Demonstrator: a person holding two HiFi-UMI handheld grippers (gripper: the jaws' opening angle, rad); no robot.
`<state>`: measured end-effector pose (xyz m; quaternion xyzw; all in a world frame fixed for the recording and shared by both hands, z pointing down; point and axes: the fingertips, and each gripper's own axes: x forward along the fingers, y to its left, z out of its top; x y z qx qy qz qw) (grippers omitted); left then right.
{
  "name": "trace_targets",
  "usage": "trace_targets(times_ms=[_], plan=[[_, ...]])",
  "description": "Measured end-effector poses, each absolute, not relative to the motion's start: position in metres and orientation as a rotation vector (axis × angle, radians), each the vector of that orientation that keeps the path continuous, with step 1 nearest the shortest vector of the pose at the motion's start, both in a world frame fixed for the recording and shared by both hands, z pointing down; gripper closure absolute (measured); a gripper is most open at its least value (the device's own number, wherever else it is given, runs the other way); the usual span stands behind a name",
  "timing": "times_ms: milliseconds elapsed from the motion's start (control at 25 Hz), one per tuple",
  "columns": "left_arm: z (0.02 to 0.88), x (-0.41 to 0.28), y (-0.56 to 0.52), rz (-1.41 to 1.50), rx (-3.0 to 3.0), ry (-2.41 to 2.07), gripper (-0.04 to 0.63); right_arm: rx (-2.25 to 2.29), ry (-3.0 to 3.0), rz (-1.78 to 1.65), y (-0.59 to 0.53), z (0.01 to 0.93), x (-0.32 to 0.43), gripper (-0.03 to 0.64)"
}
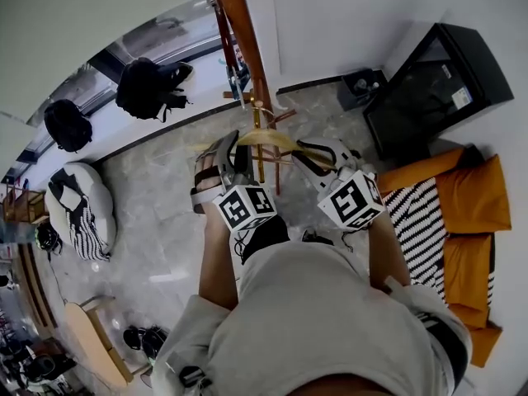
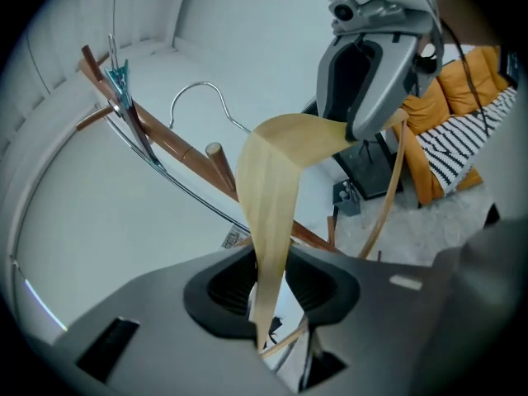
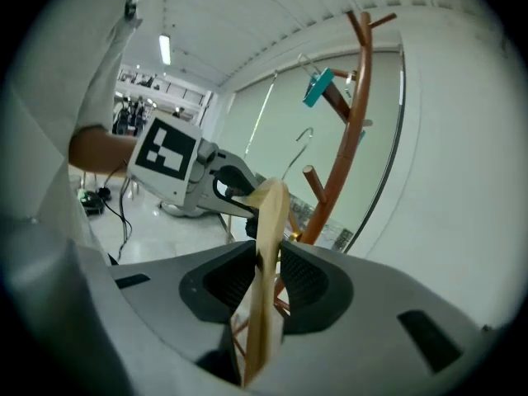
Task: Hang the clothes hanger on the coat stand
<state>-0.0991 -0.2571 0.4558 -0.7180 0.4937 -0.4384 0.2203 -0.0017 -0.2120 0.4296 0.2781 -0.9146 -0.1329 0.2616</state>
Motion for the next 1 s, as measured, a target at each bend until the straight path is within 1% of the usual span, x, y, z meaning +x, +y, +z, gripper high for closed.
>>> trace_targets(times_ms=[160, 360, 440, 560, 640, 1000], plan=[[0.465, -0.107, -0.252, -1.281, -2.023, 1.425, 0.482, 0.83, -2.311, -0.533, -0.222, 0.439, -0.007, 0.52], [0.467, -0.105, -0.244, -1.264, -2.083, 1.46, 0.483, 0.889, -2.102, -0.725, -0.238, 0.449, -0.01, 0.527], [0.467, -0.102, -0.242, -1.253, -2.085, 1.457, 0.483, 0.922, -2.102, -0.722, -0.242, 0.451, -0.012, 0.541], [0.467, -0.101, -0.238, -1.262, -2.065, 1.436, 0.485, 0.978, -2.106, -0.711, -0.248, 0.452, -0.012, 0.541], [0.467, -0.104, -0.238, -1.27, -2.043, 1.428, 0.485, 0.991, -2.119, -0.695, -0.251, 0.452, -0.015, 0.521], [0.467, -0.111, -0.232, -1.257, -1.992, 1.387, 0.485, 0.952, -2.212, -0.642, -0.246, 0.453, -0.018, 0.478]])
